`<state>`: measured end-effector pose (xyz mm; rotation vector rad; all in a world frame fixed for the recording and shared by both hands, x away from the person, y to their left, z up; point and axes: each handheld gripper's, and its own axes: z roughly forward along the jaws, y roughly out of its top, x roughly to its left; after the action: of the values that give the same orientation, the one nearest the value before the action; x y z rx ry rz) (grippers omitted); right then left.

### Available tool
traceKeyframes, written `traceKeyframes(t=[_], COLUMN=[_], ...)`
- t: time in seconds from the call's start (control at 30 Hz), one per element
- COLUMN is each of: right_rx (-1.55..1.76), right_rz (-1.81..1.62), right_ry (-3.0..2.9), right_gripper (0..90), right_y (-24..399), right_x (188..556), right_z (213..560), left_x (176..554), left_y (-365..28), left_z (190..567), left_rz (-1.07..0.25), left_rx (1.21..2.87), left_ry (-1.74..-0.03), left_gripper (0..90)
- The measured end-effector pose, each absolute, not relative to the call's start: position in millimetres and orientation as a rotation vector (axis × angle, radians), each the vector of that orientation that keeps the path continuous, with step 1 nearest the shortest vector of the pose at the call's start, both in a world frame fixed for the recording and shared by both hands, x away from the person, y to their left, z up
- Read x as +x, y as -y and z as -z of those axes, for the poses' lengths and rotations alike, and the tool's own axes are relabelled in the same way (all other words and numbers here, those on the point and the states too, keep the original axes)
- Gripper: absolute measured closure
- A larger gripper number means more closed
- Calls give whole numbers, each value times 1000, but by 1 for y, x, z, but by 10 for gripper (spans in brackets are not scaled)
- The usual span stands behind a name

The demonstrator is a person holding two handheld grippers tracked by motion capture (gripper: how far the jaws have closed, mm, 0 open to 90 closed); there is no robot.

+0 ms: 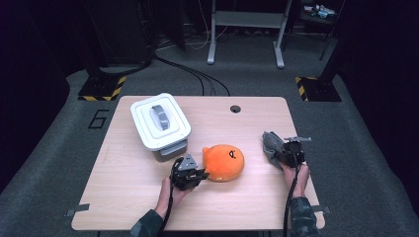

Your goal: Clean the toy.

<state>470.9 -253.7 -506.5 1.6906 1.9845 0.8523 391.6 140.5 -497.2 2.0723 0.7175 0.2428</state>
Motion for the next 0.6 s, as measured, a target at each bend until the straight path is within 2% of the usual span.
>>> traceKeyframes(t=[0.13,0.27,0.6], right_rx=[1692,1633,1482], right_rz=[-876,-1001,-1127], right_ry=[-1988,-1980,-2072], right_gripper=[740,740,739], right_y=[254,254,214], right_x=[466,453,435], right_z=[500,475,433], left_x=[392,392,394], left_y=[-140,-140,-140], left_z=[497,496,495], left_rz=[-242,-240,-243], left_rx=[2072,2078,2085], left_ry=[-718,-718,-709], left_gripper=[794,793,790])
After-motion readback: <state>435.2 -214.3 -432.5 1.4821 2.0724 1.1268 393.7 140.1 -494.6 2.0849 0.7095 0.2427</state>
